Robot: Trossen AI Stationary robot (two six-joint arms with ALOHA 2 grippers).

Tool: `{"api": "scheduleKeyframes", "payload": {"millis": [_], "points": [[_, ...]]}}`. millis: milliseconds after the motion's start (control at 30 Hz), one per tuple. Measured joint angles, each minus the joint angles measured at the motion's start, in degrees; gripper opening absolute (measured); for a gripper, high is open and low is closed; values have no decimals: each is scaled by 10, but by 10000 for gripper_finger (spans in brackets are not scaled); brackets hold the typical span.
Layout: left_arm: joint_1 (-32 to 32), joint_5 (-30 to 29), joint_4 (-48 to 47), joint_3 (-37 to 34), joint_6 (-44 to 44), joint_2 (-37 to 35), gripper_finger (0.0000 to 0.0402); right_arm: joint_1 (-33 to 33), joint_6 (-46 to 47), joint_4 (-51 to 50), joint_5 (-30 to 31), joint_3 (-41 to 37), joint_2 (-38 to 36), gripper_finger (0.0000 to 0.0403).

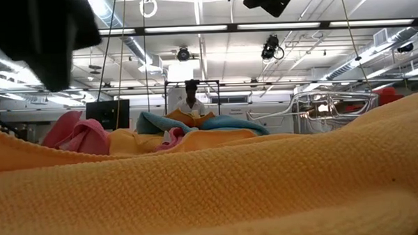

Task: Fold microfiber towels
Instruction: Fold the bottom orange towel

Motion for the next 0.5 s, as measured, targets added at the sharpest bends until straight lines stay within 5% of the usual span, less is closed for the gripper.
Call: {"api": "scheduleKeyframes", "payload": {"millis": [500], "points": [[-12, 60, 35, 1, 42, 21, 195, 0, 2, 2, 14, 0, 0, 145]]}}
